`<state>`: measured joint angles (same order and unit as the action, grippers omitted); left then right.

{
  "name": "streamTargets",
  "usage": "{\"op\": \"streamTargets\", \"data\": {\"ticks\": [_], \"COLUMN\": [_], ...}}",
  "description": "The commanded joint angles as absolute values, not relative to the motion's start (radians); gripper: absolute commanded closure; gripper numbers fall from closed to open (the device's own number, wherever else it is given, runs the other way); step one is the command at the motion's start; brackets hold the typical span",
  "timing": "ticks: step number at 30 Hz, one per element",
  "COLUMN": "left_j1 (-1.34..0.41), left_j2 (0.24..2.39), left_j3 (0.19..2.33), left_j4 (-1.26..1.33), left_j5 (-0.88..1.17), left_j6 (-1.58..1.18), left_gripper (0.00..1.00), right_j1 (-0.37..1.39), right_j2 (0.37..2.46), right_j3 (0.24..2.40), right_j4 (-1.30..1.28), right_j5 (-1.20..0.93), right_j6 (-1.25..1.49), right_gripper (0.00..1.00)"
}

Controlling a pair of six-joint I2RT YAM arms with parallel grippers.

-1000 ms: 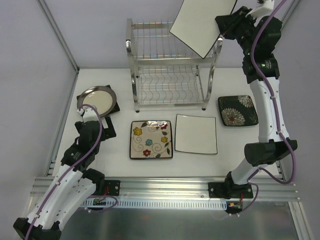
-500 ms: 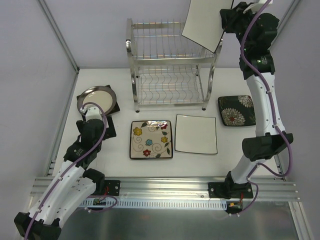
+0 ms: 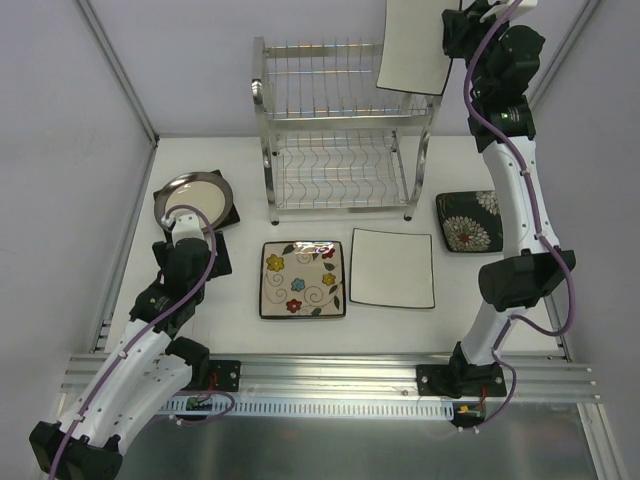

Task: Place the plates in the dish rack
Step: Insert the plate into the dish rack

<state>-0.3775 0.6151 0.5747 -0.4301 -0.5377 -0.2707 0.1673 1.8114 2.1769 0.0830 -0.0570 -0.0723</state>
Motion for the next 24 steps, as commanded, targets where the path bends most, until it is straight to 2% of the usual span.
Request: {"op": "streamTargets", "data": {"ticks": [1, 11, 24], "left_j1": [-0.368, -0.368, -0.37], "left_j2": [0.612, 0.591, 0.594], "left_j3": [0.569, 0.552, 0.545], "left_j4": [-0.4, -0.393, -0.387], "left_j5": [-0.577, -0.592, -0.603], "left_j6": [-0.25, -0.249, -0.244], "left_gripper": [0.01, 0.01, 0.01], "right_j1": [0.169, 0.167, 0.17], "right_j2": [1.773, 1.812, 1.851], "right_j3": [2.28, 2.289, 2.293], "right_j4": [0.425, 0.58, 0.67], "right_j5": [-0.006, 0.071, 0.058], "right_j6": [-0.086, -0.136, -0.244], "right_gripper": [1.0, 1.0, 1.0]}}
